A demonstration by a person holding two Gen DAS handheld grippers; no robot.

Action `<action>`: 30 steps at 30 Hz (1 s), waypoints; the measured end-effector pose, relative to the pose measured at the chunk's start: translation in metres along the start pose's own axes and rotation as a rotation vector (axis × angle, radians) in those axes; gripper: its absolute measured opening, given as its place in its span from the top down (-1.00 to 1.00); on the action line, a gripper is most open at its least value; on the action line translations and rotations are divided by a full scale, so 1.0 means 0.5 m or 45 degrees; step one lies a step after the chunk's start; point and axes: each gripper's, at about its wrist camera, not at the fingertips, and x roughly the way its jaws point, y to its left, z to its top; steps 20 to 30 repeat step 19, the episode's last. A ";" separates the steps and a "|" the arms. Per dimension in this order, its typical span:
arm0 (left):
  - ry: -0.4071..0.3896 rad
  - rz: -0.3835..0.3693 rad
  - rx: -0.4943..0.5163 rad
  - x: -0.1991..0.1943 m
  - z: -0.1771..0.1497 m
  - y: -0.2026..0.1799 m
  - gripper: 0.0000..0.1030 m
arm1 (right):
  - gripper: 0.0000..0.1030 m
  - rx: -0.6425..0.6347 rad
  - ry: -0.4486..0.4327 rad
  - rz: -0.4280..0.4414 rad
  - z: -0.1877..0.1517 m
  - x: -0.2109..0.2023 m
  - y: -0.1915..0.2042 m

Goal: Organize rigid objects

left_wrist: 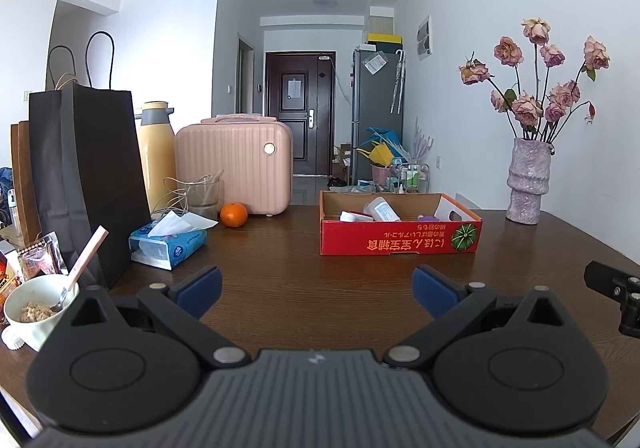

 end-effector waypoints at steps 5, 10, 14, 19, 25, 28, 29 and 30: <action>-0.001 0.000 0.000 0.000 -0.001 0.000 -1.00 | -1.00 -0.001 0.000 0.000 0.000 0.000 0.000; 0.001 -0.003 -0.002 0.001 0.000 0.000 -1.00 | -1.00 -0.003 0.002 0.000 -0.001 0.002 0.004; 0.000 -0.009 -0.004 0.001 -0.003 0.000 -1.00 | -1.00 -0.005 0.004 0.000 -0.002 0.003 0.005; -0.005 -0.024 -0.003 0.001 -0.004 -0.004 -1.00 | -1.00 -0.006 0.005 0.000 -0.001 0.004 0.006; -0.005 -0.024 -0.003 0.001 -0.004 -0.004 -1.00 | -1.00 -0.006 0.005 0.000 -0.001 0.004 0.006; -0.005 -0.024 -0.003 0.001 -0.004 -0.004 -1.00 | -1.00 -0.006 0.005 0.000 -0.001 0.004 0.006; -0.005 -0.024 -0.003 0.001 -0.004 -0.004 -1.00 | -1.00 -0.006 0.005 0.000 -0.001 0.004 0.006; -0.005 -0.024 -0.003 0.001 -0.004 -0.004 -1.00 | -1.00 -0.006 0.005 0.000 -0.001 0.004 0.006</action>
